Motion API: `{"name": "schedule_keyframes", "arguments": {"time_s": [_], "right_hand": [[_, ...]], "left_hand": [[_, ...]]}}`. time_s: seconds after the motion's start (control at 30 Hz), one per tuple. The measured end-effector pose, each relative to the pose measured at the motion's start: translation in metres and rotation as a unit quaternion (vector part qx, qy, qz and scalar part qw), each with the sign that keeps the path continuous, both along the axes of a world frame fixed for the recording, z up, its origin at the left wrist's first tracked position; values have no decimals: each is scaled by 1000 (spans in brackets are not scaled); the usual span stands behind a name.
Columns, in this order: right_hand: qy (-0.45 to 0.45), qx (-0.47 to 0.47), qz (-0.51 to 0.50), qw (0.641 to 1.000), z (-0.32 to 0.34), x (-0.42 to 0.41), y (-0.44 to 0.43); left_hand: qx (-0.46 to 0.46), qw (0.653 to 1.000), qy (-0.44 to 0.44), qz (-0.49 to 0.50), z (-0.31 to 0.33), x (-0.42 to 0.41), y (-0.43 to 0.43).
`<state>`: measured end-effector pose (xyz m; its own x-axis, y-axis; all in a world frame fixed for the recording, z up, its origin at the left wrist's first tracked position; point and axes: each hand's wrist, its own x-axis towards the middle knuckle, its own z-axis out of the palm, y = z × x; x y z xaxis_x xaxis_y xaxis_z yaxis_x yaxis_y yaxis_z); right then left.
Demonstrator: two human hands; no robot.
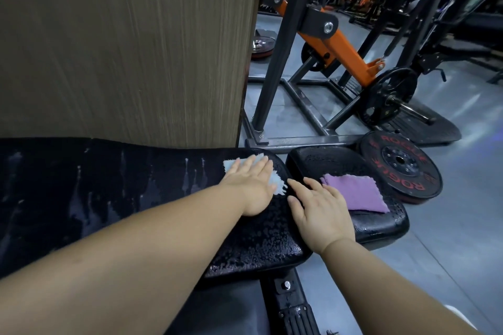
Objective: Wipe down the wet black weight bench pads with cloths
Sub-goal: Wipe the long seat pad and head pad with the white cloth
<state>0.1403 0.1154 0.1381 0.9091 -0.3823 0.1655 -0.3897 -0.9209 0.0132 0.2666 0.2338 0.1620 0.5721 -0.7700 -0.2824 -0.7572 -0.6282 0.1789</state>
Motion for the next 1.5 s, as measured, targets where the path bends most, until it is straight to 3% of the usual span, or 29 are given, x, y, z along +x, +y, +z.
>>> {"name": "schedule_keyframes", "arguments": {"time_s": [0.53,0.87,1.1,1.5], "right_hand": [[5,14,-16,1000,4,-1,3],[58,72,-53,994,6,13,22],[-82,235,-13,968,4,5,31],[-72,214,-4,974,-4,10,26]], "left_hand": [[20,998,-3,-59,-2,-88,70],[16,999,7,-36,-1,-59,43],[4,1000,7,-18,-1,-28,26],[-7,999,-1,42,-1,47,3]]}}
